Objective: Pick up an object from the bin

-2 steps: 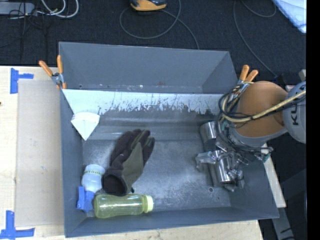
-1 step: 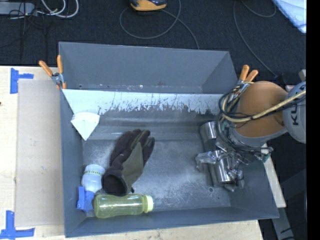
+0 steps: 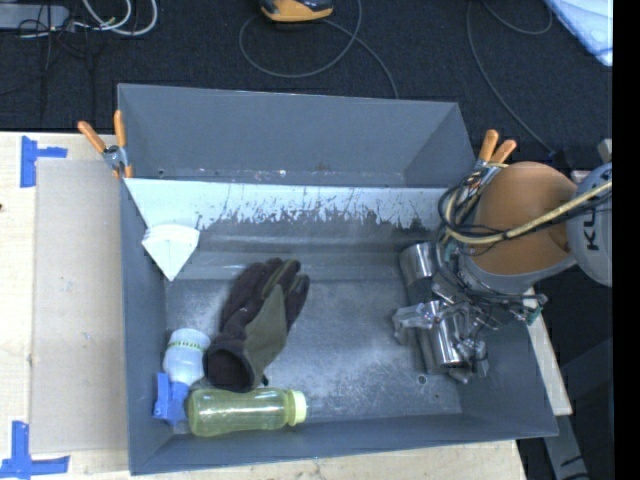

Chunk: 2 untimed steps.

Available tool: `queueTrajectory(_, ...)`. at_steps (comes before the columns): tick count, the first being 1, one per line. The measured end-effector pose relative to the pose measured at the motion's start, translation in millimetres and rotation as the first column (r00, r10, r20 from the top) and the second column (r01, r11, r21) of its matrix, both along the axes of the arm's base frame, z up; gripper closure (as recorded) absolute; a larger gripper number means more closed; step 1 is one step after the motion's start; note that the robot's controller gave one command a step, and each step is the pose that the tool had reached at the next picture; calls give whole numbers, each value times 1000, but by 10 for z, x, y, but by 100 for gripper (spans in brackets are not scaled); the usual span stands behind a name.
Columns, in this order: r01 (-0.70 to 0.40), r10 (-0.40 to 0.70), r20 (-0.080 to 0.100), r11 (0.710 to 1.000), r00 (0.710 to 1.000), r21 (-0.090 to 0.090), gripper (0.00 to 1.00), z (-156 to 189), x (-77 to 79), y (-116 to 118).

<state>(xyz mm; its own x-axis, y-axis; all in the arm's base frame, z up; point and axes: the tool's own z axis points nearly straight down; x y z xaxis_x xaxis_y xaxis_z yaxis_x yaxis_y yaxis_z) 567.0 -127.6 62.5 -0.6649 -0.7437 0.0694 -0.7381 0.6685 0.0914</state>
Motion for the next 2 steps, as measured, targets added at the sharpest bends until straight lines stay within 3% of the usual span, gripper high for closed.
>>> queueTrajectory(1, 2, -2, -23, 1000, 1000, 0, 100, 67, -56, -7)
queueTrajectory(2, 3, -3, -21, 1000, 1000, 2, 100, 142, -46, 5)
